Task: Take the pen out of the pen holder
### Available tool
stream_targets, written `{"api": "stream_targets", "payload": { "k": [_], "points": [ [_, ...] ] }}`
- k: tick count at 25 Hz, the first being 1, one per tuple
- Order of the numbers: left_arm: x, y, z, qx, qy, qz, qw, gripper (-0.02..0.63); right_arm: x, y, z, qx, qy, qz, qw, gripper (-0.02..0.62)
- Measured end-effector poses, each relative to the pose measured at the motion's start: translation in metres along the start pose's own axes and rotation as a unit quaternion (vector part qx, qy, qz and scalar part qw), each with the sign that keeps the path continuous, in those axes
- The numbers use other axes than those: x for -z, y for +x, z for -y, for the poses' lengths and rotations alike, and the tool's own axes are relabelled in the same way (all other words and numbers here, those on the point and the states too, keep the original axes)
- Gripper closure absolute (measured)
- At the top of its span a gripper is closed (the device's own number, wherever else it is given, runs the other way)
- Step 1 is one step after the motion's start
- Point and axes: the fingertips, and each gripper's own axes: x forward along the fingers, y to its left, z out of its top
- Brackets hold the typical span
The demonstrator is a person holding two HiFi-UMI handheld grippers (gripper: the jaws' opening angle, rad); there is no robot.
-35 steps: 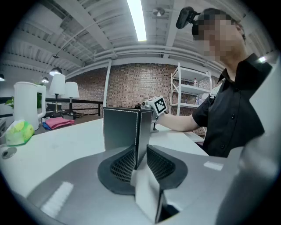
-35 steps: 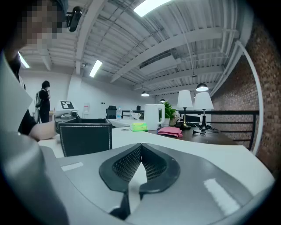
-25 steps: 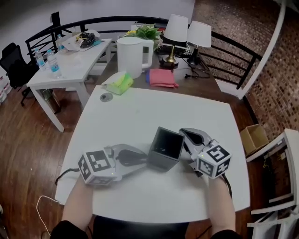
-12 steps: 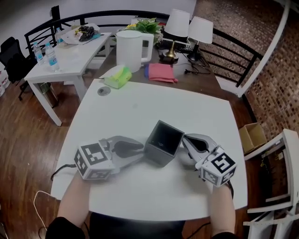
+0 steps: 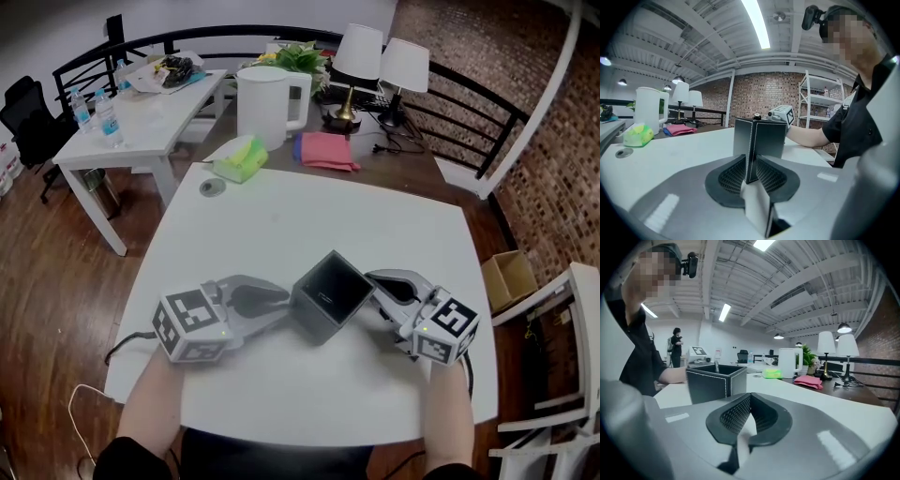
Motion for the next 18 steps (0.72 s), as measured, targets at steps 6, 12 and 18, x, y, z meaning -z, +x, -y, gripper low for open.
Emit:
{"api": "stream_targets", "payload": {
  "k": [6,12,18],
  "points": [
    [-0.002,0.001,-0.011,-0.024,-0.002,0.004,0.9997,0.551,0.002,-0.007,-0.026,-0.014,-0.017,0.004,1.000,0.581],
    [-0.002,0.001,-0.016,-0.043,-0.012,0.008,0.9990,0.560,-0.011,-0.019,-0.014,0.043,-0.059,-0.022,0.997,0.581],
    [-0.003,0.000,-0.015,-0.042,-0.009,0.012,0.9990,0.560,-0.091,-0.025,-0.028,0.009,-0.029,0.013,0.999,0.572]
  ]
}}
